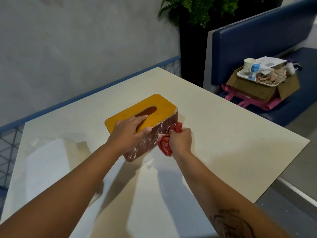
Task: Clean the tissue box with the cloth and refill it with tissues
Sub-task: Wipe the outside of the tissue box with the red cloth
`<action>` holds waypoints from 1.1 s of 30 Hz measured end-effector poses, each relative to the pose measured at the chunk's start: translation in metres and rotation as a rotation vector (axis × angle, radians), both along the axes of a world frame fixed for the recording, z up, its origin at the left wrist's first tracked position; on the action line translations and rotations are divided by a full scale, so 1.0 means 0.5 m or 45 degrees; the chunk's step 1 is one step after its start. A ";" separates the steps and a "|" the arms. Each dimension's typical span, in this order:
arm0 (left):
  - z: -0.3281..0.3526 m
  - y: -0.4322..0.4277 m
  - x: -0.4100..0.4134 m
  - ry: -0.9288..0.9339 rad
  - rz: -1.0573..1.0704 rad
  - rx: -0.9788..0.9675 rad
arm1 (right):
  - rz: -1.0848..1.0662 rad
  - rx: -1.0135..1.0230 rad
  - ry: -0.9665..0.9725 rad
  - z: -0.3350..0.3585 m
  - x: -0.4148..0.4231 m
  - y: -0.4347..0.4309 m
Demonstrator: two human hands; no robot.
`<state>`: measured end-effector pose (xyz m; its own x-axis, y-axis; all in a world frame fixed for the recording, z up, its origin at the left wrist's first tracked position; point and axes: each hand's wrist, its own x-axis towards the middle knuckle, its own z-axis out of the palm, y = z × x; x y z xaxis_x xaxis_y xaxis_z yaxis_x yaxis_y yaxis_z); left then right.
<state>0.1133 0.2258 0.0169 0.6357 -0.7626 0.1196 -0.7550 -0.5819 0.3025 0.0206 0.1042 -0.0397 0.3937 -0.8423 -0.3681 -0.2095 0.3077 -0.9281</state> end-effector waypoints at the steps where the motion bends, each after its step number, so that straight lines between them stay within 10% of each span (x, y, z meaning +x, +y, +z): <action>1: 0.000 0.000 0.000 -0.003 0.003 0.004 | 0.009 0.046 -0.016 0.004 0.001 -0.006; 10: -0.007 0.001 0.004 0.004 0.019 0.003 | -0.061 -0.296 -0.185 0.040 -0.005 0.031; 20: 0.003 0.000 -0.002 -0.007 0.019 0.023 | -0.061 0.368 -0.108 0.022 -0.002 -0.038; 27: 0.002 0.000 -0.003 -0.006 -0.001 0.018 | -0.034 -0.203 -0.249 0.073 -0.023 0.023; 33: 0.006 0.000 -0.005 0.007 0.002 0.003 | -0.034 0.034 -0.061 0.008 -0.004 0.060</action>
